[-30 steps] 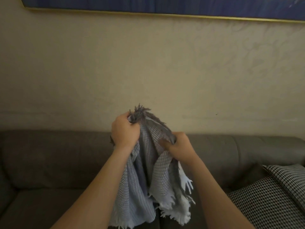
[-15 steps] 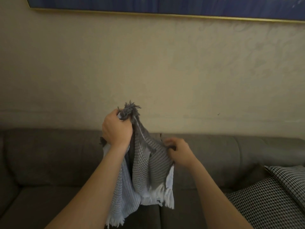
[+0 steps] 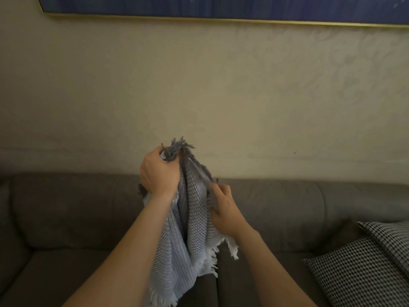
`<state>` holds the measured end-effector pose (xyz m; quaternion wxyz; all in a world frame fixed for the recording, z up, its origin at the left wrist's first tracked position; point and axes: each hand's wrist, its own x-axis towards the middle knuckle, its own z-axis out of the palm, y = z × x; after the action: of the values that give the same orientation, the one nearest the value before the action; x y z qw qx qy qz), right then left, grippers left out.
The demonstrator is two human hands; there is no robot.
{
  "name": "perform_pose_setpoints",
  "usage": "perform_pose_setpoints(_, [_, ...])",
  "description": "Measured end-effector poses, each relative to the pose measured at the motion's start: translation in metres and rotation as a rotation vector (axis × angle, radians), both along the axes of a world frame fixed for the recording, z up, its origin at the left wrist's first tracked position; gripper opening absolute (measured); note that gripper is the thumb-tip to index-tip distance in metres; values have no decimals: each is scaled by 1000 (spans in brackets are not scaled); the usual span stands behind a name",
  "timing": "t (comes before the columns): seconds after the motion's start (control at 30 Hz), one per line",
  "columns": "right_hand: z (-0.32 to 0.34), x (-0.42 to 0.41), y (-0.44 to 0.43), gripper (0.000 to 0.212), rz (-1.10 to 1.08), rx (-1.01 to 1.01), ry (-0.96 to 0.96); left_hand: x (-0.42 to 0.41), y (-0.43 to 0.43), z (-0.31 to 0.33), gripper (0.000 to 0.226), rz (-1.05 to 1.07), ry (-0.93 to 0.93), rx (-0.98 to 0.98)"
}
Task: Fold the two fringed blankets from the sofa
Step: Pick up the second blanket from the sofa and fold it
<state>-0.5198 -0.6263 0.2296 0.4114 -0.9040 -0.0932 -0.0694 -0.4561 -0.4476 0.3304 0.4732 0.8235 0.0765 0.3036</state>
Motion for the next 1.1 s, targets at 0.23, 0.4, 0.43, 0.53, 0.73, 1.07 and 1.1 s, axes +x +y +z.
perform_pose_setpoints(0.23, [14,8,6,34,-23,-289,115,3,-3,-5,21,-28,40,15])
perform_pose_setpoints(0.4, [17,1,2,40,133,-517,453,11,-3,-8,16,-21,39,8])
perform_pose_setpoints(0.43, [14,-1,-1,53,145,-519,496,14,-3,-9,11,-7,37,18])
perform_pose_setpoints(0.53, [2,-5,-14,74,130,-538,595,24,-1,-15,4,18,61,56])
perform_pose_setpoints(0.73, [-19,-15,-35,77,30,-575,789,26,0,-25,12,26,49,22])
perform_pose_setpoints(1.07, [-31,-9,-40,79,-33,-310,635,25,0,-30,15,-161,-55,-13])
perform_pose_setpoints(1.1, [-32,-8,-37,79,-23,-243,576,25,0,-31,16,-171,-55,-19])
